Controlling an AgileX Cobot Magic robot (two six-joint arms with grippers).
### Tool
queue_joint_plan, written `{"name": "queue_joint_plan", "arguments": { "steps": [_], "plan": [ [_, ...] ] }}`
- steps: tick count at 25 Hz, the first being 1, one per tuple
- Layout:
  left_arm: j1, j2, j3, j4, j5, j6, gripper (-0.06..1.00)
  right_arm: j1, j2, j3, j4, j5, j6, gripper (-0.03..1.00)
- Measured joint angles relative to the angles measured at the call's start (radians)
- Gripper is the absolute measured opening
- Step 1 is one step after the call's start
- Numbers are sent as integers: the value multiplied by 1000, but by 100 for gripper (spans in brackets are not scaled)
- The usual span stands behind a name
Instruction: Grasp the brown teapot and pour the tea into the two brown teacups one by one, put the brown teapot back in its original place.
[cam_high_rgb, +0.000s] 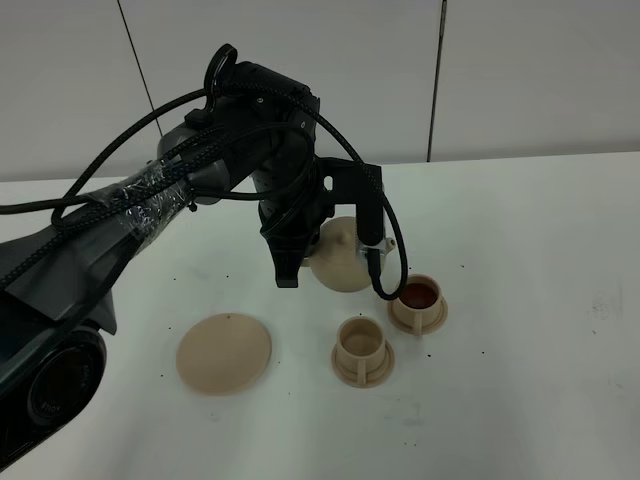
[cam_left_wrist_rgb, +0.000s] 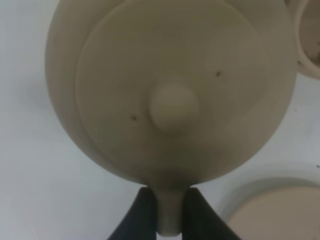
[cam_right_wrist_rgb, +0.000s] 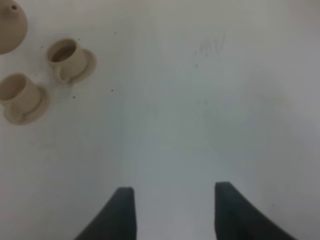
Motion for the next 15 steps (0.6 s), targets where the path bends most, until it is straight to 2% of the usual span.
{"name": "queue_joint_plan", "arguments": {
  "steps": [5, 15],
  "plan": [
    [0, 0, 0, 14, 44, 0, 17, 0, 0, 0, 0, 0, -1, 36],
    [17, 0, 0, 22, 49, 2, 17, 0, 0, 0, 0, 0, -1, 36]
  ]
}}
